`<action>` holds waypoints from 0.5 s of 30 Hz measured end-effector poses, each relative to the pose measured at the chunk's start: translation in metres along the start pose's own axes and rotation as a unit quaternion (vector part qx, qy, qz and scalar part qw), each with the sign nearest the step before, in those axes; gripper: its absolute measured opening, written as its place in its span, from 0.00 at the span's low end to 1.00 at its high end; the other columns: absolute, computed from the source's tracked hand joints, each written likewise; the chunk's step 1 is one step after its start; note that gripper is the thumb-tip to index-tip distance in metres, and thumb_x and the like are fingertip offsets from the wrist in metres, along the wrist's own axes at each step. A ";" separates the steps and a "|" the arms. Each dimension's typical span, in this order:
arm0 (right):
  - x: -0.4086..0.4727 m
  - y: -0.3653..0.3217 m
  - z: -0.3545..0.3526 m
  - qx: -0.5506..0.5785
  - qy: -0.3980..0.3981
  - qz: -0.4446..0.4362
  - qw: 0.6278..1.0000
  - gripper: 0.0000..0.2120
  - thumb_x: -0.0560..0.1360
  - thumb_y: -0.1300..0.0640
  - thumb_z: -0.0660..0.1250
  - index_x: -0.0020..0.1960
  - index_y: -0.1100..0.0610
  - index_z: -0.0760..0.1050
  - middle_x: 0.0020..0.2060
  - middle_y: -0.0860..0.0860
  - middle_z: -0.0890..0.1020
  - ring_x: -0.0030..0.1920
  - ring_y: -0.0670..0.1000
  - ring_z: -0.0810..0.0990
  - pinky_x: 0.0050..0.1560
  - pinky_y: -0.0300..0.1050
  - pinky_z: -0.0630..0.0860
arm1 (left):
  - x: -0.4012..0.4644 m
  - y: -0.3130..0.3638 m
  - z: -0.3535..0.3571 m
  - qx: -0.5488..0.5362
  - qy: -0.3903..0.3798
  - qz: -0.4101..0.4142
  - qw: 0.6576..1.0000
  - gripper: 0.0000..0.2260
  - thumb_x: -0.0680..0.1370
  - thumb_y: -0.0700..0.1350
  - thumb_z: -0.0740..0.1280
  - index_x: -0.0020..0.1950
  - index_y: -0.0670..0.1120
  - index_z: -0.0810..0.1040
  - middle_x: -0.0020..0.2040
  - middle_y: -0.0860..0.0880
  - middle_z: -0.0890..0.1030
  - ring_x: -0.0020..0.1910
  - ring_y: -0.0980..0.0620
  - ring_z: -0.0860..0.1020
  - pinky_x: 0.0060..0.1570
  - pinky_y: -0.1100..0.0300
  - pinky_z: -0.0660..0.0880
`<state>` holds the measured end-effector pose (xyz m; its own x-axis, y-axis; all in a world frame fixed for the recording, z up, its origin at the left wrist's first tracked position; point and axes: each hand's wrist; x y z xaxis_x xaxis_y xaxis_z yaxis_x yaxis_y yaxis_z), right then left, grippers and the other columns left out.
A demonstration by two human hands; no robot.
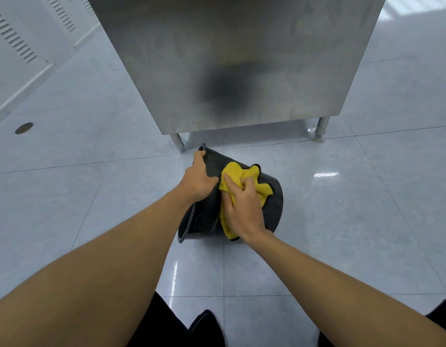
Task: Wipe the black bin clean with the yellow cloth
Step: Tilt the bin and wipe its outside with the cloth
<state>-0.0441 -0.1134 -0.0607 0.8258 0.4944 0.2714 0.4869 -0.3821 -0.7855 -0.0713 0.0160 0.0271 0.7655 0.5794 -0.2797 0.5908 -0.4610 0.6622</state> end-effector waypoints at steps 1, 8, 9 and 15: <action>0.002 -0.003 0.001 0.003 -0.003 -0.015 1.000 0.21 0.81 0.53 0.61 0.74 0.48 0.69 0.53 0.52 0.68 0.47 0.51 0.72 0.44 0.44 0.76 | 0.000 0.002 0.002 0.006 0.005 0.015 1.000 0.35 0.80 0.40 0.67 0.82 0.49 0.51 0.71 0.37 0.73 0.60 0.40 0.77 0.54 0.55 0.75; 0.006 0.029 -0.008 -0.030 0.015 0.074 0.997 0.21 0.81 0.45 0.59 0.74 0.41 0.67 0.63 0.52 0.67 0.55 0.53 0.74 0.51 0.48 0.76 | -0.001 0.011 0.005 0.036 -0.050 0.002 0.998 0.42 0.80 0.39 0.65 0.83 0.53 0.38 0.69 0.40 0.72 0.51 0.46 0.78 0.53 0.54 0.76; 0.007 0.037 -0.011 -0.031 0.018 0.111 0.993 0.21 0.81 0.44 0.58 0.74 0.41 0.67 0.63 0.53 0.67 0.57 0.54 0.74 0.54 0.47 0.75 | -0.001 0.010 0.005 0.039 -0.059 -0.010 0.997 0.43 0.81 0.39 0.65 0.82 0.54 0.35 0.68 0.40 0.72 0.43 0.52 0.76 0.48 0.55 0.78; -0.001 0.079 -0.024 -0.028 0.037 0.259 0.965 0.22 0.82 0.44 0.55 0.76 0.41 0.63 0.61 0.53 0.65 0.52 0.56 0.76 0.54 0.49 0.74 | -0.001 0.001 0.004 0.021 -0.062 -0.052 0.996 0.40 0.83 0.39 0.64 0.81 0.48 0.36 0.79 0.38 0.62 0.72 0.38 0.71 0.68 0.49 0.73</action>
<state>0.0009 -0.1630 -0.1093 0.9794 0.1695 -0.1096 0.0159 -0.6061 -0.7952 -0.0701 0.0122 0.0250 0.7236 0.5388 -0.4314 0.6769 -0.4316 0.5963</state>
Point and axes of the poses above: each hand's wrist, its own x-axis towards the middle knuckle, its own z-axis out of the palm, y = z × x
